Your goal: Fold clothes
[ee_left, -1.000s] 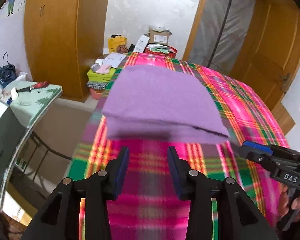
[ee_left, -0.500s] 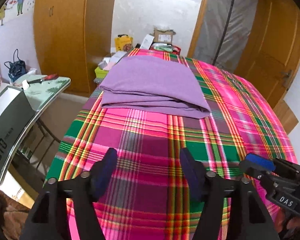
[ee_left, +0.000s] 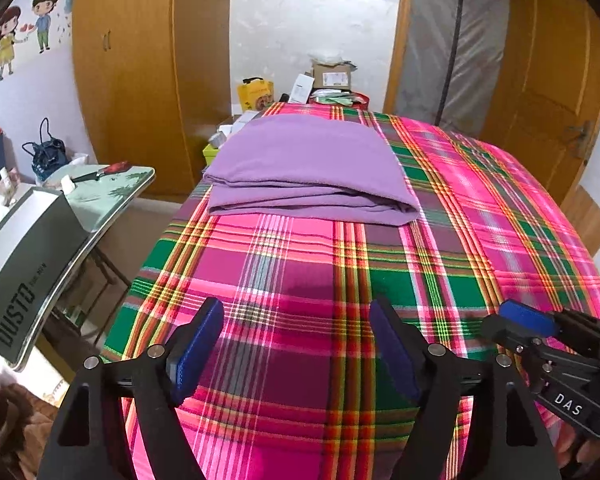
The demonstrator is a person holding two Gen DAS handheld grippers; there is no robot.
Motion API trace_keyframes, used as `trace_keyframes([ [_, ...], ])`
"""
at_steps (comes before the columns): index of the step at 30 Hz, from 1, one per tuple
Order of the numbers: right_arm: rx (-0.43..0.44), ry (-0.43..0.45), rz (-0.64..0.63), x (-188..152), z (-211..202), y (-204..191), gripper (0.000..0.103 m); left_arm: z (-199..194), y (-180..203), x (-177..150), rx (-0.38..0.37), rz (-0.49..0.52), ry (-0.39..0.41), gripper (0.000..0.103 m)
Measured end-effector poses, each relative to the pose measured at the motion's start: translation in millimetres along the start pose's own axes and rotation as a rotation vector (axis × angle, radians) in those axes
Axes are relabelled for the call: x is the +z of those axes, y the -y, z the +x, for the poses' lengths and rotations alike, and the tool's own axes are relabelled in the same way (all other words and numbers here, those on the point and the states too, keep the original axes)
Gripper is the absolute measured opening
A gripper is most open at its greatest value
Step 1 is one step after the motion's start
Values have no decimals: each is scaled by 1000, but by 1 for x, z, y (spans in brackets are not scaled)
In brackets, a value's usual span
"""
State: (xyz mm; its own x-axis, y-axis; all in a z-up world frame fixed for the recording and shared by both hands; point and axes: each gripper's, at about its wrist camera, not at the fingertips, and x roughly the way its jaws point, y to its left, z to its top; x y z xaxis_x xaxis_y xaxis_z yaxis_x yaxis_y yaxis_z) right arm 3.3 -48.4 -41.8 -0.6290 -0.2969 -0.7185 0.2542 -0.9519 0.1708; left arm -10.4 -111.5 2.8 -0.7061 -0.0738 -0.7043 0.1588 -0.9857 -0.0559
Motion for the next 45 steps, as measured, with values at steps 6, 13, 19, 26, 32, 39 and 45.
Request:
trace_keyframes([
  [6,1,-4,-11,0,0,-3,31,0,-1,-2,10,-15,-7,80],
  [13,-15,-22,-19,4,2,-7,31,1,-6,-2,19,-27,-22,82],
  [19,-29,-32,-19,5,3,-9,31,-1,-4,-4,6,-14,-15,82],
  [26,-38,-30,-26,6,2,-11,31,-4,-5,-3,-26,-25,-15,82],
  [32,-42,-25,-35,7,-1,-13,31,-6,-7,-3,-40,-38,-11,82],
  [39,-43,-24,-38,7,-2,-15,31,-13,-2,-3,-27,-10,22,82],
  [45,-43,-19,-42,7,-4,-16,31,-15,1,-3,-50,-2,18,82],
])
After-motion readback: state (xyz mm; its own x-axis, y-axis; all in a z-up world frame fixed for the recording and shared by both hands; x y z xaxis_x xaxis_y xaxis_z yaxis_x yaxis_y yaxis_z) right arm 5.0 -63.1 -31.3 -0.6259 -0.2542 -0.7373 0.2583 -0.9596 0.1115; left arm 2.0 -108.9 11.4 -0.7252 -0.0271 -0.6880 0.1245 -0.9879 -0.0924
